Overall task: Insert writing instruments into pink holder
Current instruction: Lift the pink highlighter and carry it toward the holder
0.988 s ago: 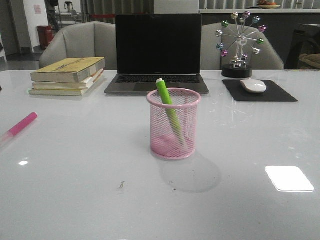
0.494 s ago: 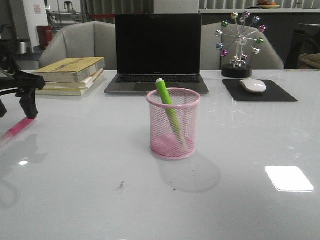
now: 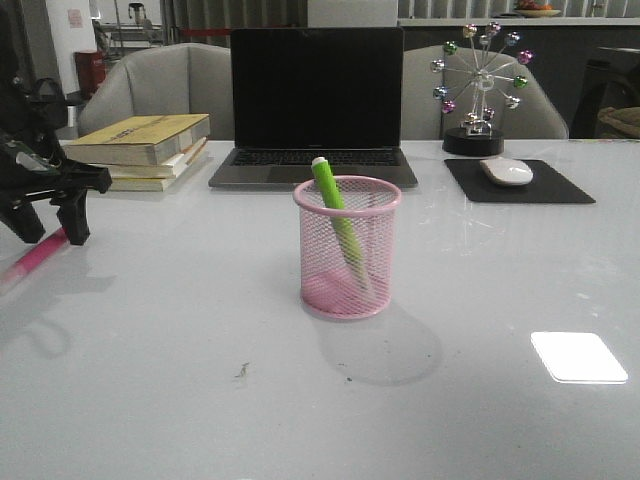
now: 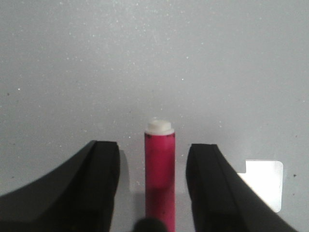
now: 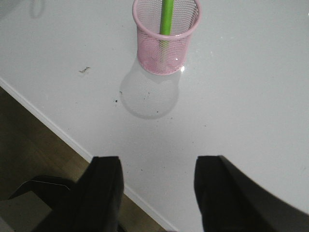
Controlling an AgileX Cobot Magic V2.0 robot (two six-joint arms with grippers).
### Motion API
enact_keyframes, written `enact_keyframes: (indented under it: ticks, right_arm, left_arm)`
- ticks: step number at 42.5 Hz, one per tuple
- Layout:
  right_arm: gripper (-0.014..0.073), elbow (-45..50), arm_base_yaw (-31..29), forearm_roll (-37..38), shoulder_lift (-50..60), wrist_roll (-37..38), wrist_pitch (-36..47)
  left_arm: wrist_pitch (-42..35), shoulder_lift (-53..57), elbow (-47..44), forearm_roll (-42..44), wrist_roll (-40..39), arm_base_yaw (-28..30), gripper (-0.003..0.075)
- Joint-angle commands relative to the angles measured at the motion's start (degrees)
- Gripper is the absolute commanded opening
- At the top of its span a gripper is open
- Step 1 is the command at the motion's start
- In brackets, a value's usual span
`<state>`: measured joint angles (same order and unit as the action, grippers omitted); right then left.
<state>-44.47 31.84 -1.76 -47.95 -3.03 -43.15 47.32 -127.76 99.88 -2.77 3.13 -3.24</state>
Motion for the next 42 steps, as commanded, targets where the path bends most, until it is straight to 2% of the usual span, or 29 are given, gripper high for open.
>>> enact_keyframes:
  ticks: [1,15,24,31,42]
  right_arm:
    - [0.0456,-1.57,-0.06,0.58,0.28,0.10,3.22]
    - [0.0456,-1.57,-0.06,0.58,0.28,0.10,3.22]
    - [0.0456,-1.57,-0.06,0.58,0.28,0.10,3.22]
    - [0.0456,-1.57,-0.06,0.58,0.28,0.10,3.22]
    - [0.0456,-1.57,-0.06,0.58,0.28,0.10,3.22]
  left_arm:
    - [-1.29,3.18,1.83,-0.43,-0.27,0.18,0.0301]
    - [0.55,3.18,1.83,-0.43,-0.27,0.18,0.0090]
    - [0.00,7.16,0.89,-1.01,-0.24,0.06,0.0091]
    - [-9.71,17.53,-8.21,-3.00,1.09,-1.15,0.0091]
    - [-32.55,38.27,-31.03,-3.17,1.22,-6.00,0.0091]
